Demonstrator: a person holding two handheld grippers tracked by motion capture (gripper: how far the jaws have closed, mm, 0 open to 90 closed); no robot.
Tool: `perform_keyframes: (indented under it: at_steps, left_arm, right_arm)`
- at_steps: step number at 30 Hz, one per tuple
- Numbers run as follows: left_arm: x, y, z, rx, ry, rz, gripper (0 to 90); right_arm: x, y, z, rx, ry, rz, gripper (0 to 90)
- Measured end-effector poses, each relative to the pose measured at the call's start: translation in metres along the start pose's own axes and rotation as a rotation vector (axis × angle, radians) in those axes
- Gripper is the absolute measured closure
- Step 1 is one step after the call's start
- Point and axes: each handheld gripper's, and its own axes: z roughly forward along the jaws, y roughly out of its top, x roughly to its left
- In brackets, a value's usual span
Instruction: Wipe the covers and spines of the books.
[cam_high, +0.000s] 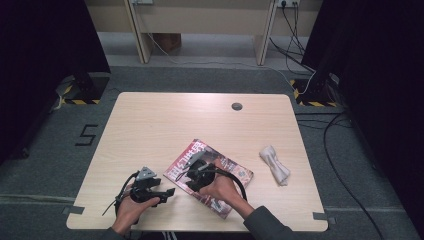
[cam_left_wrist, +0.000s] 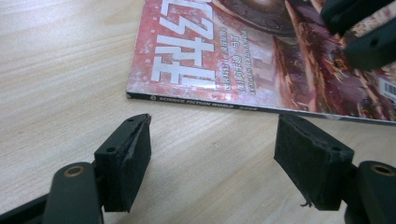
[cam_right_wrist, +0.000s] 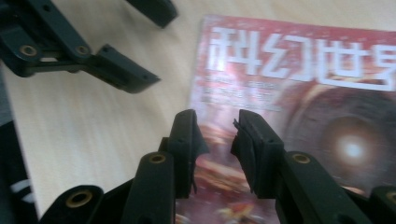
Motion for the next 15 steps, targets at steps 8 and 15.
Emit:
perform_keyframes:
  at_steps: [8,15]
  left_arm:
    - [0.000,0.000,0.001,0.004,-0.006,0.000,26.6]
    - [-0.005,0.002,0.007,0.015,-0.012,0.015,26.8]
  right_arm:
    - [-0.043,-0.021,-0.011,-0.032,-0.112,0.124,57.8]
    - [-0.082,-0.045,-0.021,-0.054,-0.204,0.220,50.0]
